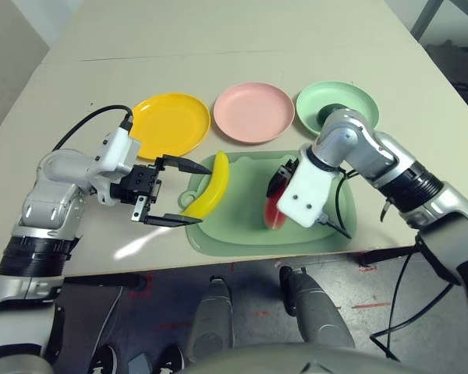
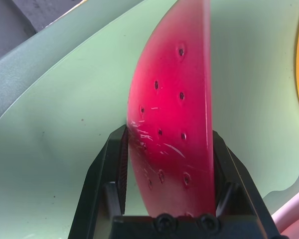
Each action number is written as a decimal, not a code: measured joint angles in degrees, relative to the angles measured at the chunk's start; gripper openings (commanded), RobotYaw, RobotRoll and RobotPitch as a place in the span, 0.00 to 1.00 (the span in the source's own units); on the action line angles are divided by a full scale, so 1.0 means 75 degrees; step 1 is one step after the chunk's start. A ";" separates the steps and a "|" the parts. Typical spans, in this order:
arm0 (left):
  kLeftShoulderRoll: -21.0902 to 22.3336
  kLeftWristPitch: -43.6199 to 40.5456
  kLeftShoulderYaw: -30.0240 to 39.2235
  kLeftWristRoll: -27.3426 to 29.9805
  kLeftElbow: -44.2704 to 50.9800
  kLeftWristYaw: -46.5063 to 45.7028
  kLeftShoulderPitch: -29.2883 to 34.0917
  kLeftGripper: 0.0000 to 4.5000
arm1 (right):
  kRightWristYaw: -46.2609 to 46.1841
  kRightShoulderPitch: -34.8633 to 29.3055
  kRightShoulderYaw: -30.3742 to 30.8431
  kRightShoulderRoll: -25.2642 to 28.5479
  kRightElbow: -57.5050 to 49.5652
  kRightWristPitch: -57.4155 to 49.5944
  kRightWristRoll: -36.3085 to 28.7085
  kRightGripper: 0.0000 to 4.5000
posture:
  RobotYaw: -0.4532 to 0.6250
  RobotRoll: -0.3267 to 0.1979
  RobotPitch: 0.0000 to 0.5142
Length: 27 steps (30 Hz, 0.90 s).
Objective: Place the fruits into color-matched plates.
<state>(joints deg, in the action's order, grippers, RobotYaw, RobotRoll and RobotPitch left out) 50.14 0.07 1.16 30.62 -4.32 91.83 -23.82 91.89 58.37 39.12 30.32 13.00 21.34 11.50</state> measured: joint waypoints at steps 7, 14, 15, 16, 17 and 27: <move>-0.0057 -0.0001 0.0000 -0.0003 0.0000 -0.0001 0.0000 1.00 | 0.0010 -0.0021 -0.0002 0.0141 -0.0142 -0.0441 -0.0123 0.47 | 0.35 0.62 0.48; -0.0169 -0.0004 0.0000 -0.0004 -0.0016 -0.0009 -0.0097 1.00 | 0.0015 0.0810 0.0012 0.0480 -0.0098 -0.1026 -0.0785 0.47 | 0.35 0.62 0.46; -0.0172 -0.0004 0.0000 -0.0006 -0.0033 -0.0009 -0.0100 1.00 | 0.0015 0.0977 0.0012 0.0542 -0.0076 -0.1106 -0.0900 0.47 | 0.35 0.62 0.46; -0.0182 -0.0004 0.0000 -0.0009 -0.0052 -0.0012 -0.0101 1.00 | 0.0015 0.1108 0.0010 0.0592 -0.0067 -0.1170 -0.0979 0.47 | 0.35 0.62 0.46; -0.0195 -0.0004 0.0000 -0.0011 -0.0063 -0.0019 -0.0101 1.00 | 0.0015 0.1205 0.0010 0.0634 -0.0064 -0.1248 -0.1091 0.47 | 0.35 0.62 0.45; -0.0506 -0.0428 0.0056 -0.0456 -0.0059 -0.1425 -0.0500 1.00 | -0.0257 0.1925 -0.0516 -0.0325 0.1578 -0.1653 -0.1280 0.47 | 0.36 0.62 0.45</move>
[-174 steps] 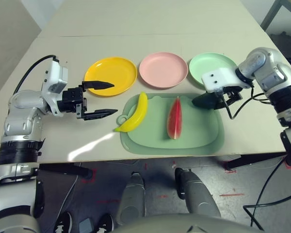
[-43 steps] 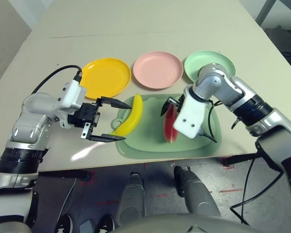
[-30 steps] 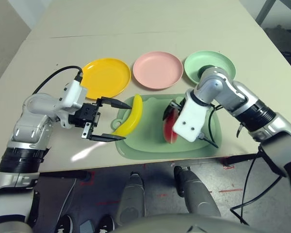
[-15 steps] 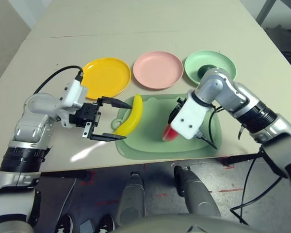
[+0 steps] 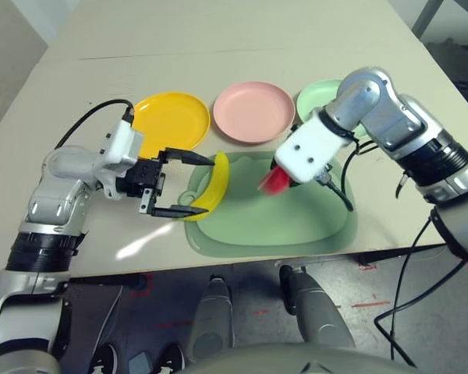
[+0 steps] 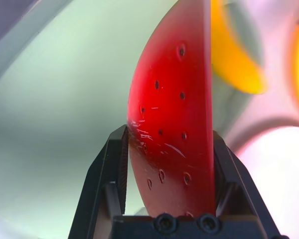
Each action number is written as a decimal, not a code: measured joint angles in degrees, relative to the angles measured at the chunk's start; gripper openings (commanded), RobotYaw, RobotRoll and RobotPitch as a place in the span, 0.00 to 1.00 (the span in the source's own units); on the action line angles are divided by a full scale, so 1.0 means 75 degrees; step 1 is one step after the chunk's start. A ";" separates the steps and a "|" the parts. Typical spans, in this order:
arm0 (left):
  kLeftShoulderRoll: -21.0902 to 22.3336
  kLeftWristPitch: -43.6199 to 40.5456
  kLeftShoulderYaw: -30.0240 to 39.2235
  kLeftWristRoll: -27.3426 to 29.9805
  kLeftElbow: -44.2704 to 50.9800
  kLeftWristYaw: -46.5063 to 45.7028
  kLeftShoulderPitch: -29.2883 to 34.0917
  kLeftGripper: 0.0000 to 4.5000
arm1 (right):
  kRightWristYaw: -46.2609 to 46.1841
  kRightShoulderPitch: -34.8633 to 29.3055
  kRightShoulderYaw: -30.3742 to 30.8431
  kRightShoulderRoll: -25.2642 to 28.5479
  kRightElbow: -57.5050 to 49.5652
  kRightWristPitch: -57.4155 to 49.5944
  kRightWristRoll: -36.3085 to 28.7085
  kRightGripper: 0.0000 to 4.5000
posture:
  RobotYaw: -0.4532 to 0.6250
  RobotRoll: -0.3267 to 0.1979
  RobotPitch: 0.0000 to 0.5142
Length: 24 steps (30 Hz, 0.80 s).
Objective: Place the fruits into color-matched plates.
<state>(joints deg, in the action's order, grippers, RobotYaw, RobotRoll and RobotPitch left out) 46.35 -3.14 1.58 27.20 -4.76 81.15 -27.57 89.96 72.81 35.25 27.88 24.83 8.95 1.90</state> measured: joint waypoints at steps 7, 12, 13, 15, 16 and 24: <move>-0.0471 -0.1728 0.0029 -0.0035 0.1005 -0.1998 0.0014 1.00 | -0.2280 0.1241 -0.0566 -0.1290 0.3825 0.0816 0.0819 0.47 | 0.39 0.62 0.45; -0.0560 -0.2161 0.0220 -0.0083 0.1087 -0.2785 0.0028 1.00 | -0.3812 0.1445 -0.0631 -0.1864 0.5727 0.1253 0.1556 0.47 | 0.40 0.62 0.46; -0.0556 -0.2188 0.0263 -0.0084 0.1087 -0.2856 0.0027 1.00 | -0.4002 0.1449 -0.0631 -0.1922 0.5920 0.1269 0.1660 0.47 | 0.41 0.62 0.46; -0.0548 -0.2230 0.0306 -0.0084 0.1087 -0.2961 0.0028 1.00 | -0.4356 0.1450 -0.0625 -0.1974 0.6234 0.1316 0.1951 0.47 | 0.41 0.62 0.46; -0.0536 -0.2263 0.0340 -0.0084 0.1086 -0.3004 0.0030 1.00 | -0.4524 0.1449 -0.0619 -0.2015 0.6394 0.1327 0.2154 0.47 | 0.41 0.62 0.46; -0.0333 -0.2235 0.0415 -0.0219 0.1069 -0.3082 0.0152 1.00 | -0.5297 0.1428 -0.0635 -0.2187 0.6691 0.1397 0.2799 0.63 | 0.42 0.62 0.46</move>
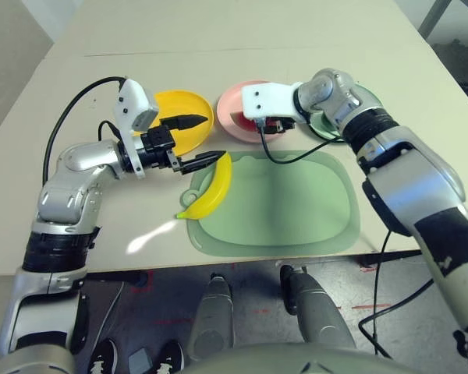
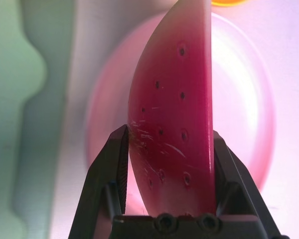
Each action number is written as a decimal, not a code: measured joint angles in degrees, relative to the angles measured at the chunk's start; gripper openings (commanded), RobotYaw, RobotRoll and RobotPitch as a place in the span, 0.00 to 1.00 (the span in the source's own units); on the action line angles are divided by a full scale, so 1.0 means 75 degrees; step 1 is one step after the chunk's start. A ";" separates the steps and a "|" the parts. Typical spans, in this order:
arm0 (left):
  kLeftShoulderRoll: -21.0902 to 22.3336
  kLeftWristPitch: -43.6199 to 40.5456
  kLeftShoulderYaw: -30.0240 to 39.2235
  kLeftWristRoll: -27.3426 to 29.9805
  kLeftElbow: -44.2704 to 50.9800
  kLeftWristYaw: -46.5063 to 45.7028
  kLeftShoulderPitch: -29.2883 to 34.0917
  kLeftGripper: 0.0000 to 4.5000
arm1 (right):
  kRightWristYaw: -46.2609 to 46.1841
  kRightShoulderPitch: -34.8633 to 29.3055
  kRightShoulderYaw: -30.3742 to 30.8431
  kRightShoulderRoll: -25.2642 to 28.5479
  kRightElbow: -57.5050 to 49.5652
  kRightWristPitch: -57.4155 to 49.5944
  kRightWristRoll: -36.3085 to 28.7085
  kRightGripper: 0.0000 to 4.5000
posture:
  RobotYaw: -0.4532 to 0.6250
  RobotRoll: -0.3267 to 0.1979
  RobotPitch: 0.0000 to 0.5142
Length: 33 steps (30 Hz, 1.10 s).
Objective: Place the fruits into color-matched plates.
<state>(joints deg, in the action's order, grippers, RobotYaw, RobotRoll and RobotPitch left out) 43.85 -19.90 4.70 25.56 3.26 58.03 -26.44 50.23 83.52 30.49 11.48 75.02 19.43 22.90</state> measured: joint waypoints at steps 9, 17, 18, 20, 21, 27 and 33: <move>0.0032 0.0343 0.0090 -0.0197 -0.0289 0.0126 -0.0107 1.00 | -0.0220 0.0002 -0.0111 0.0208 0.0025 0.0151 0.0110 1.00 | 0.40 0.62 0.46; 0.0061 0.0792 0.0006 -0.0381 -0.0694 0.0592 -0.0312 1.00 | 0.1052 0.0351 -0.0814 0.0775 -0.0340 0.0456 -0.0370 1.00 | 0.40 0.62 0.46; 0.0117 0.0890 -0.0008 -0.0418 -0.0806 0.0703 -0.0341 1.00 | 0.1410 0.0383 -0.1030 0.0883 -0.0520 0.0426 -0.0588 1.00 | 0.40 0.62 0.46; 0.0338 0.1177 -0.0052 -0.0565 -0.1057 0.0974 -0.0407 1.00 | 0.2204 0.0328 -0.1465 0.1175 -0.1057 0.0215 -0.1108 1.00 | 0.39 0.62 0.47; 0.0452 0.1323 -0.0054 -0.0665 -0.1174 0.1080 -0.0443 1.00 | 0.2517 0.0250 -0.1647 0.1341 -0.1364 0.0087 -0.1336 1.00 | 0.39 0.62 0.48; 0.0884 0.2528 -0.0280 -0.1205 -0.1956 0.1908 -0.0522 1.00 | 0.4310 -0.2767 -0.2378 0.2271 -0.5369 -0.2688 -0.3157 1.00 | 0.39 0.62 0.48; 0.1050 0.4462 -0.0783 -0.1661 -0.2788 0.3094 -0.1159 1.00 | 0.3156 -0.6313 -0.3904 0.2229 -1.0239 -0.6839 -0.6015 1.00 | 0.39 0.62 0.47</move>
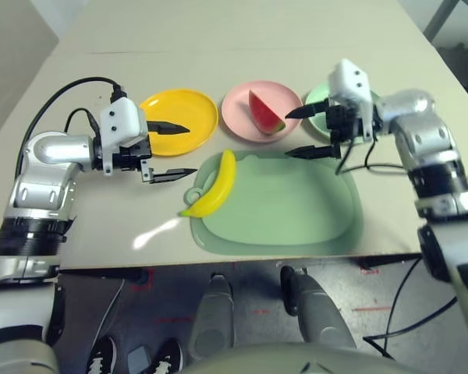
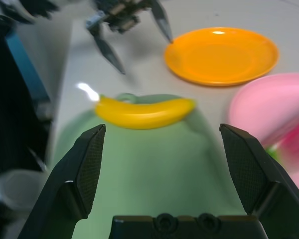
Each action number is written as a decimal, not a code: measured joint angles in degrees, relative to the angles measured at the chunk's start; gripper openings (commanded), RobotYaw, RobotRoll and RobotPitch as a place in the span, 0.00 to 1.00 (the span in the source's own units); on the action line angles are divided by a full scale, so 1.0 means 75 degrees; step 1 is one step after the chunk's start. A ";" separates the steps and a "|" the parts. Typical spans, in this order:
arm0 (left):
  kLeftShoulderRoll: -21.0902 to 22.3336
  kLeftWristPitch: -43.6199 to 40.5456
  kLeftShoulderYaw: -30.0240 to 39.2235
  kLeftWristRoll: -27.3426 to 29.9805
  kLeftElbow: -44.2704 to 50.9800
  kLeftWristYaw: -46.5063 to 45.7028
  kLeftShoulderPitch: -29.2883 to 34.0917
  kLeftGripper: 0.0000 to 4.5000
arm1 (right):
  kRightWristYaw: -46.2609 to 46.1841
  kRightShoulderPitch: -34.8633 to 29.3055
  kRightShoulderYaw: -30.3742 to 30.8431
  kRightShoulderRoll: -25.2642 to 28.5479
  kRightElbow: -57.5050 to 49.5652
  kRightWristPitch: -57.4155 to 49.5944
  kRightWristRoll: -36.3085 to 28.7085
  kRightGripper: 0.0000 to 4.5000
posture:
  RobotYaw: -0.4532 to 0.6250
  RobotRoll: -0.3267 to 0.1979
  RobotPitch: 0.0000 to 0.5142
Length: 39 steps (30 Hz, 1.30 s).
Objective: Place the fruits into color-matched plates.
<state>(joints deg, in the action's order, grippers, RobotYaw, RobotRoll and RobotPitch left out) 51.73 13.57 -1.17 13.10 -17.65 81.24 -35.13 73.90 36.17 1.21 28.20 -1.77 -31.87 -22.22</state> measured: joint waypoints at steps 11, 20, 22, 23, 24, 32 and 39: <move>0.0183 0.4544 -0.1964 -0.0479 -0.2930 0.1416 -0.2227 1.00 | -0.1101 -0.2137 0.0052 -0.0843 -0.1239 0.1307 -0.0367 1.00 | 0.38 0.62 0.43; -0.0321 0.7033 -0.4506 -0.0315 -0.4603 0.1420 -0.4189 1.00 | -0.0927 -0.2757 0.0581 -0.0914 -0.0335 0.4401 0.0425 1.00 | 0.33 0.62 0.43; -0.0505 0.7312 -0.4906 -0.0290 -0.4836 0.1420 -0.4334 1.00 | -0.0882 -0.2952 0.0727 -0.0896 -0.0116 0.4917 0.0595 1.00 | 0.32 0.62 0.43; -0.0598 0.7438 -0.5125 -0.0278 -0.4932 0.1421 -0.4421 1.00 | -0.0881 -0.3052 0.0775 -0.0874 -0.0002 0.5184 0.0657 1.00 | 0.31 0.62 0.42; -0.0666 0.7529 -0.5235 -0.0249 -0.4990 0.1419 -0.4476 1.00 | -0.0888 -0.3116 0.0809 -0.0849 0.0066 0.5336 0.0712 1.00 | 0.31 0.62 0.42; -0.1081 0.7827 -0.6003 -0.0017 -0.5240 0.1420 -0.4672 1.00 | -0.1031 -0.3530 0.1034 -0.0599 0.0281 0.6114 0.1028 1.00 | 0.27 0.62 0.41; -0.1289 0.7817 -0.6532 0.0195 -0.5243 0.1420 -0.4742 1.00 | -0.1399 -0.3590 0.1162 -0.0600 0.0215 0.6082 0.1025 1.00 | 0.25 0.62 0.40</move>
<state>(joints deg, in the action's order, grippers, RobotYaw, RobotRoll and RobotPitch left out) 42.05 72.19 -50.16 14.56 -56.97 91.89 -70.70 63.41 9.25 9.92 23.70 -0.16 13.75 -14.53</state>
